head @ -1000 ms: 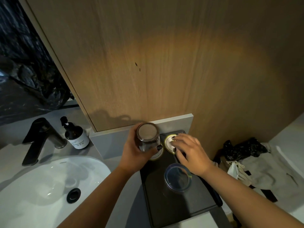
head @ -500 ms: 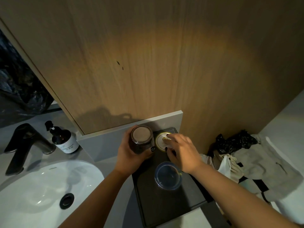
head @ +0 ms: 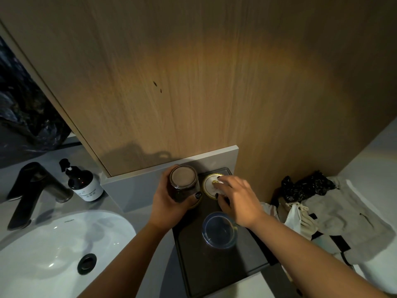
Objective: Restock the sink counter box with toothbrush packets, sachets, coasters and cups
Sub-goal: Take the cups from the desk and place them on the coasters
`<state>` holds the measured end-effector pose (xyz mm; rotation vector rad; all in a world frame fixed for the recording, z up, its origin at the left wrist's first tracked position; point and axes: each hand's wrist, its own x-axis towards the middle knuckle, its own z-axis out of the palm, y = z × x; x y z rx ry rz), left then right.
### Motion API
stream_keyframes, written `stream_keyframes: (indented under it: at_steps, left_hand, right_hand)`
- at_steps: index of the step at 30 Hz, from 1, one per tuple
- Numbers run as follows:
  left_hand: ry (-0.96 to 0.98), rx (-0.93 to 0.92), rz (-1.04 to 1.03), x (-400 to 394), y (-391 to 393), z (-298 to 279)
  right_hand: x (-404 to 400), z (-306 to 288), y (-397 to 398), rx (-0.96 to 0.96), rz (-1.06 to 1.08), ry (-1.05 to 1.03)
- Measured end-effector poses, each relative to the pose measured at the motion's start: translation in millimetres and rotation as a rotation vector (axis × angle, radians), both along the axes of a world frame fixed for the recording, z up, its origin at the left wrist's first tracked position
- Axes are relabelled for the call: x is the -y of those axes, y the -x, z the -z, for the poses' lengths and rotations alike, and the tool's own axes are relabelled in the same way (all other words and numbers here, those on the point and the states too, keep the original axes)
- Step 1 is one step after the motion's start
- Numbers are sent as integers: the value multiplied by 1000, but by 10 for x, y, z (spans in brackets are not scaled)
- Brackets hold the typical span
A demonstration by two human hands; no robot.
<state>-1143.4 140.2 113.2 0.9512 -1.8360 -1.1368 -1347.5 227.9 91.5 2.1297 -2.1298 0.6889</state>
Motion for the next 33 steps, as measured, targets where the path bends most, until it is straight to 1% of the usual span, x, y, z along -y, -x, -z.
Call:
stream_keyframes:
  at_steps: [7, 9, 11, 12, 14, 16, 17, 19, 21, 22, 24, 26, 29, 31, 33]
  left_hand:
    - [23, 16, 8, 11, 16, 17]
    - [36, 20, 10, 15, 18, 24]
    - [43, 28, 10, 8, 19, 28]
    - [42, 28, 10, 8, 17, 33]
    - [41, 36, 4, 3, 17, 42]
    - [47, 54, -10, -7, 22, 39]
    - [49, 59, -16, -10, 26, 38]
    - [44, 67, -23, -11, 32, 34]
    - [38, 77, -21, -6, 25, 47]
    - [37, 81, -21, -6, 18, 54]
    - [50, 98, -25, 1, 2, 84]
    - [75, 122, -15, 0, -19, 106]
    - [74, 109, -11, -31, -88, 127]
    - [79, 90, -42, -89, -148, 116]
    - [130, 63, -114, -177, -204, 99]
  right_hand:
    - [-1, 0, -2, -5, -7, 8]
    - [-1, -11, 5, 31, -25, 10]
    - [-24, -35, 3, 179, -35, 34]
    - [-60, -74, -19, 309, -16, 66]
    - [-202, -220, -104, 633, 42, 151]
    - [-423, -408, -224, 911, 43, 172]
    - [-550, -486, -280, 995, 29, 157]
    - [-787, -583, -373, 1072, -22, 73]
    - [-952, -620, -449, 1113, -60, -75]
    - [-1002, -620, -486, 1100, -59, -142]
    - [-1050, -589, -536, 1012, -37, -210]
    - [-1048, -562, -566, 960, 5, -228]
    - [-1018, -563, -580, 932, 53, -205]
    - [-1002, -568, -580, 907, 63, -185]
    - [-997, -573, -572, 902, 63, -131]
